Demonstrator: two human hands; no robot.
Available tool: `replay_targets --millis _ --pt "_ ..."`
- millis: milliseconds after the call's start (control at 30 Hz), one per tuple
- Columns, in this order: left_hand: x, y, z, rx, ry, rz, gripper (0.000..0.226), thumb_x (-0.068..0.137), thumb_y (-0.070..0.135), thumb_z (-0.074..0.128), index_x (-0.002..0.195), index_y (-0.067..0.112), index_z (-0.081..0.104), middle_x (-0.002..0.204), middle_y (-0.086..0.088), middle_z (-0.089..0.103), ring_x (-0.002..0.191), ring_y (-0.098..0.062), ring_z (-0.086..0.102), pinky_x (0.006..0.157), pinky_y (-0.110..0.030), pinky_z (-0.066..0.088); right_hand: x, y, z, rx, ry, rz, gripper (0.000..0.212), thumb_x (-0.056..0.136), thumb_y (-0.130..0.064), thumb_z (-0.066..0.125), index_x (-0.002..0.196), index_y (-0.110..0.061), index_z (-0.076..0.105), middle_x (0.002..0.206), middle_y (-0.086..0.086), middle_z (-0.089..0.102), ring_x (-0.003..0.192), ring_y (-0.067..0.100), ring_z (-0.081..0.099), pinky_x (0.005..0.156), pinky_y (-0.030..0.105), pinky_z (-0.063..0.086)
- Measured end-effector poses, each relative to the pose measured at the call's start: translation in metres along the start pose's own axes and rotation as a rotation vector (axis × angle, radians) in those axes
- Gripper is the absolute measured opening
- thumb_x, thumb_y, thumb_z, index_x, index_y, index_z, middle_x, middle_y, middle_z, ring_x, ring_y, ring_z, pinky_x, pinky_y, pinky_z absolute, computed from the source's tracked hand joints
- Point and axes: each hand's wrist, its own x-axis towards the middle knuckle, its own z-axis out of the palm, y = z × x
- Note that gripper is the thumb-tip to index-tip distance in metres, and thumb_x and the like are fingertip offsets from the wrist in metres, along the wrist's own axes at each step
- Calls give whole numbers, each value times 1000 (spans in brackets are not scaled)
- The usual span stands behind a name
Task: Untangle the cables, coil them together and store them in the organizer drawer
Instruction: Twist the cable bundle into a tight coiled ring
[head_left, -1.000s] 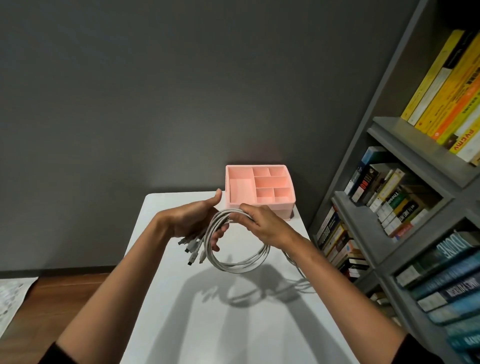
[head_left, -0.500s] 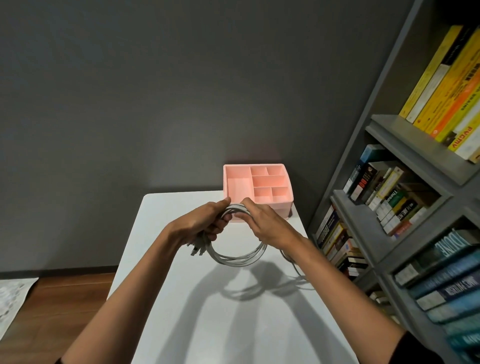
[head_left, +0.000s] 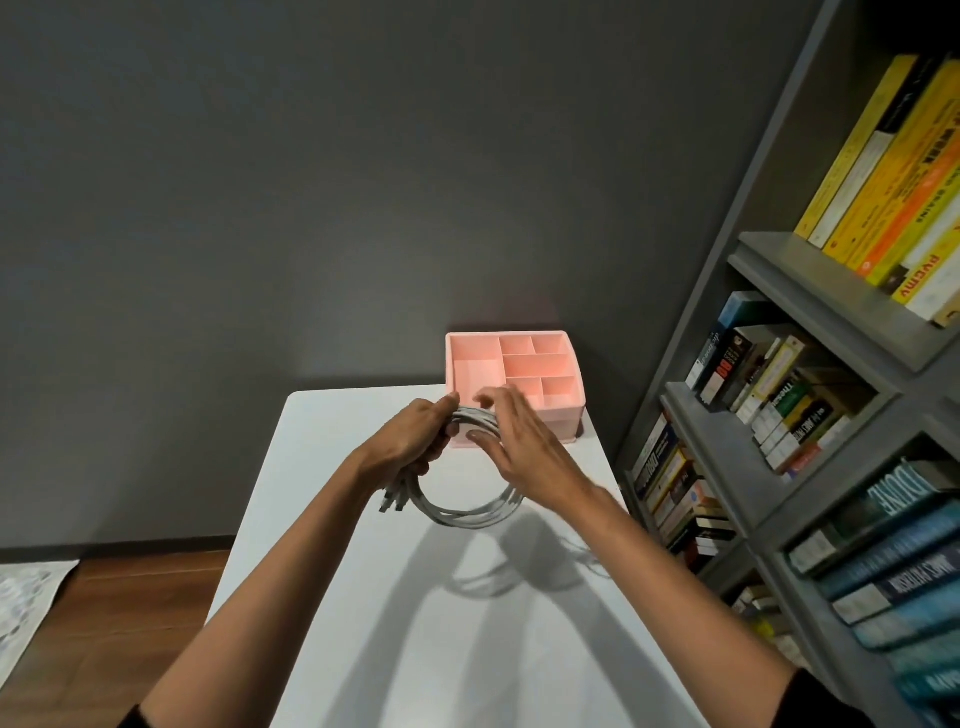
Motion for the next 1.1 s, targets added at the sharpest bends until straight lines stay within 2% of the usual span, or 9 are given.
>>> replay_targets --millis 133,333,433,600,733,867,933,1033,1100 --pt "4 -3 -5 -47 87 21 46 102 40 31 63 16 39 57 1 29 44 -10 21 41 -21 17 -21 -11 22 -223 411 -183 15 96 -17 47 108 -9 50 103 12 58 90 29 53 84 38 42" --pt "2 3 -3 -2 52 72 50 102 42 31 61 15 40 54 2 30 46 -11 23 42 -22 19 -34 -14 51 -490 -19 -353 38 95 -14 33 79 -21 66 52 -5 54 43 18 52 42 23 27" --pt "1 3 -4 106 95 134 52 102 43 33 61 13 44 51 1 32 44 -12 24 38 -20 22 -31 -28 43 -393 -55 -296 15 84 -8 65 70 -14 63 38 0 48 28 26 44 37 18 19" --pt "-1 -2 -11 127 115 154 51 102 41 35 62 12 45 51 1 33 43 -12 24 39 -19 22 -26 -27 40 -205 -170 -275 18 95 -9 44 91 -4 61 68 14 61 56 34 57 48 34 39" --pt "-2 3 -24 147 140 156 47 102 38 36 62 13 43 51 1 30 39 -9 23 38 -18 21 -36 -12 39 -142 205 -248 11 93 -14 49 103 -9 50 102 6 54 89 24 50 79 33 37" --pt "-5 3 -34 96 176 158 48 100 38 39 58 17 40 48 5 28 40 -10 20 38 -18 19 -35 17 30 -69 362 -23 45 74 -16 49 118 -9 38 117 6 44 110 21 42 96 29 30" --pt "-7 7 -39 0 184 164 49 100 37 39 55 20 36 46 8 25 41 -9 17 39 -17 15 -36 33 29 22 179 125 47 77 -18 48 122 -10 35 111 2 51 105 18 48 93 27 32" --pt "-12 16 -46 -68 196 198 50 101 36 40 53 22 33 45 10 24 39 -7 16 39 -16 14 -43 55 34 125 -26 333 14 96 -20 46 108 -14 42 77 -8 56 68 26 55 67 33 41" --pt "-15 21 -51 -101 195 229 50 101 36 40 53 23 31 46 11 24 38 -6 17 39 -16 14 -47 66 35 193 -83 436 10 98 -13 48 104 -5 52 77 -10 59 68 10 61 65 25 44"
